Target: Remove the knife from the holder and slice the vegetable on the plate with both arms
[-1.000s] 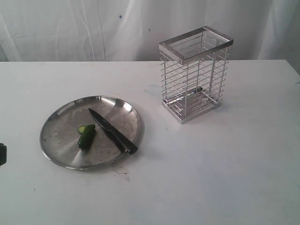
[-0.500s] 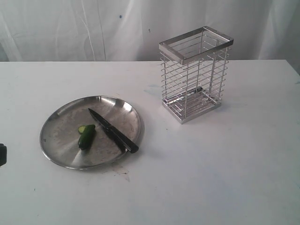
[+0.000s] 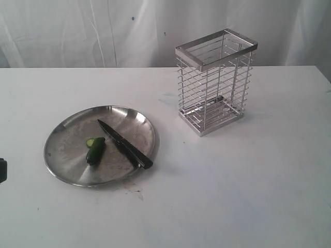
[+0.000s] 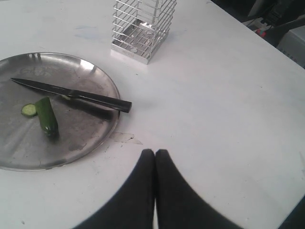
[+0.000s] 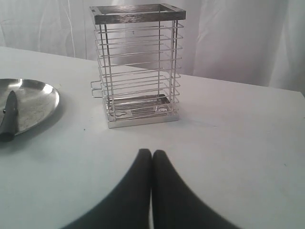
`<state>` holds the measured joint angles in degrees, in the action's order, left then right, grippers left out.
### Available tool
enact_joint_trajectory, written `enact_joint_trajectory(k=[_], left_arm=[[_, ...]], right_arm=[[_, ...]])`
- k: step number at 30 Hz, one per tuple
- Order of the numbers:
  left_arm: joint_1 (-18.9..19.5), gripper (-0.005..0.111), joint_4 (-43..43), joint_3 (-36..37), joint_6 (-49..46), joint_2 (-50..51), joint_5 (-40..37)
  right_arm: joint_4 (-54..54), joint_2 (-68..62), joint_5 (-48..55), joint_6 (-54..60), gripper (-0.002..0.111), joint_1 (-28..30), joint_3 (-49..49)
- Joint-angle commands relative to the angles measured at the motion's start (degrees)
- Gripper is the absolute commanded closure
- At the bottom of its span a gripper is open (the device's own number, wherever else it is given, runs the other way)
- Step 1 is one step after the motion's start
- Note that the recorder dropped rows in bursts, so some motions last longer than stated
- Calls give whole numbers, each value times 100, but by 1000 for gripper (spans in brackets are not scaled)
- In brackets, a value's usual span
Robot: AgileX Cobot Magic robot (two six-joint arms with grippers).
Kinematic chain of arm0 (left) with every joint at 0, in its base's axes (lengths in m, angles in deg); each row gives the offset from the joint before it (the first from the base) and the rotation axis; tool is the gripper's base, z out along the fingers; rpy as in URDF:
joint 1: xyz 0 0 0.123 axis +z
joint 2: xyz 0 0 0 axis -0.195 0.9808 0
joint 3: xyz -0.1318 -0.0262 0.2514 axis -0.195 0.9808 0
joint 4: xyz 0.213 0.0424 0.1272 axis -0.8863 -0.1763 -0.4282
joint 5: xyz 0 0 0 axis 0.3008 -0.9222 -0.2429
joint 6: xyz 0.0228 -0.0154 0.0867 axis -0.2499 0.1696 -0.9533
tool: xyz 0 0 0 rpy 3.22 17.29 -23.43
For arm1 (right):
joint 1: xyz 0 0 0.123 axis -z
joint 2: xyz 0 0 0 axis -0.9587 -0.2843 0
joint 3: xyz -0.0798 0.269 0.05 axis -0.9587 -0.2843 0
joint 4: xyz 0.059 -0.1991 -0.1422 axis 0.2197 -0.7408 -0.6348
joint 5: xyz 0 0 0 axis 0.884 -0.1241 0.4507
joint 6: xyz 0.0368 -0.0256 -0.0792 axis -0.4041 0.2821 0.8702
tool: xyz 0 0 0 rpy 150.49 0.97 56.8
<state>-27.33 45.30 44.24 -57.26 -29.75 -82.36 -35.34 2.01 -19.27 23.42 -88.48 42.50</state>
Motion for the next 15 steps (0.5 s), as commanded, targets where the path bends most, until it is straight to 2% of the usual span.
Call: enact_joint_trajectory(k=[1, 5, 9, 12, 15], left_arm=[[0, 107, 93, 36, 4, -35, -35], [0, 107, 5, 178, 4, -32, 187], [0, 107, -968, 576, 239, -492, 981], [0, 107, -1391, 1005, 976, -908, 1616], [0, 107, -2414, 1479, 2160, -1304, 1914]], right_arm=[[-34, 30, 19, -27, 108, 30, -41], [-34, 30, 19, -27, 108, 30, -41], [-34, 30, 19, -27, 108, 30, -41], [-34, 30, 19, -27, 108, 30, -41], [-34, 30, 19, -27, 108, 30, -41]])
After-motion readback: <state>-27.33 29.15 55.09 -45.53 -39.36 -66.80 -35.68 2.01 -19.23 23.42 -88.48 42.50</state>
